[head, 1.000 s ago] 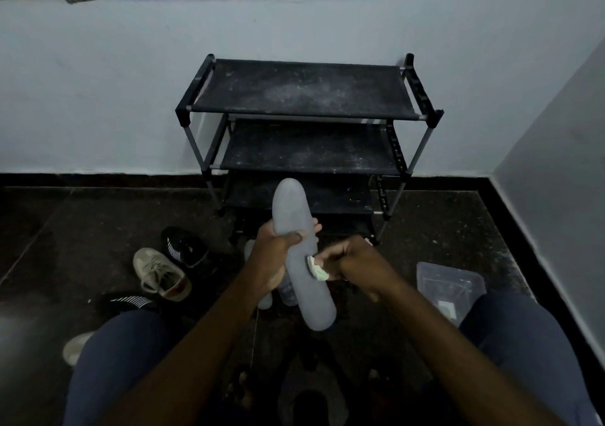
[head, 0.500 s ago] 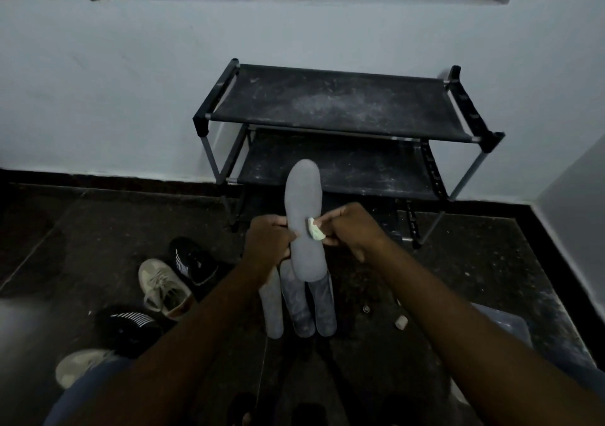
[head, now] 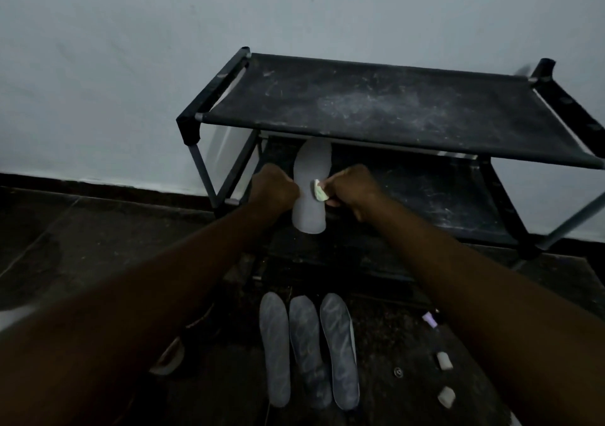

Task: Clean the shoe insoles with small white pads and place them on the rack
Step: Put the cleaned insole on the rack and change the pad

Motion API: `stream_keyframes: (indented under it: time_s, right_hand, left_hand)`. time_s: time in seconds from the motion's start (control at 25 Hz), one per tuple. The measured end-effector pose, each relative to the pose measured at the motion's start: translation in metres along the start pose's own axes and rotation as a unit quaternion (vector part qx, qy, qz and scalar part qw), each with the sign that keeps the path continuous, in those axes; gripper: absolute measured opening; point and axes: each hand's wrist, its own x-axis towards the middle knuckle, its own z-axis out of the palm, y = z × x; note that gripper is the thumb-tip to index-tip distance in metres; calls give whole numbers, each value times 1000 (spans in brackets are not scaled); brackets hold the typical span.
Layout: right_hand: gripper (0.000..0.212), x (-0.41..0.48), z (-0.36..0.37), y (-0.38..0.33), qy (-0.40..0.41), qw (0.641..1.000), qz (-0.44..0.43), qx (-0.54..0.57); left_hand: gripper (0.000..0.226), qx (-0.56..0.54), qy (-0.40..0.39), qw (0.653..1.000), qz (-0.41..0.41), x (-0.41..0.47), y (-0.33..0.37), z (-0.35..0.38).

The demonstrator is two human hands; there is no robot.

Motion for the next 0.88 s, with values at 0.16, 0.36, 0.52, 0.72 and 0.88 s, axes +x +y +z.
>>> stream_keyframes:
  time_s: [0.16, 0.36, 0.52, 0.72, 0.88]
  right_hand:
    - [29, 36, 8, 2, 14, 1000, -18, -17]
    - [29, 64, 17, 10, 29, 998, -4, -50]
    - [28, 68, 20, 7, 48, 995, -11, -87]
    - [11, 41, 5, 0, 78, 990, -79, -86]
    - [7, -2, -8, 6, 78, 986, -135, -63]
  left_hand:
    - [18, 26, 2, 1000, 5, 25, 5, 3]
    - [16, 36, 0, 999, 7, 38, 5, 9]
    - [16, 64, 1, 998, 25, 41, 4, 11]
    - [21, 79, 10, 996, 48, 30, 1, 1]
    - [30, 49, 33, 994, 92, -9, -12, -15]
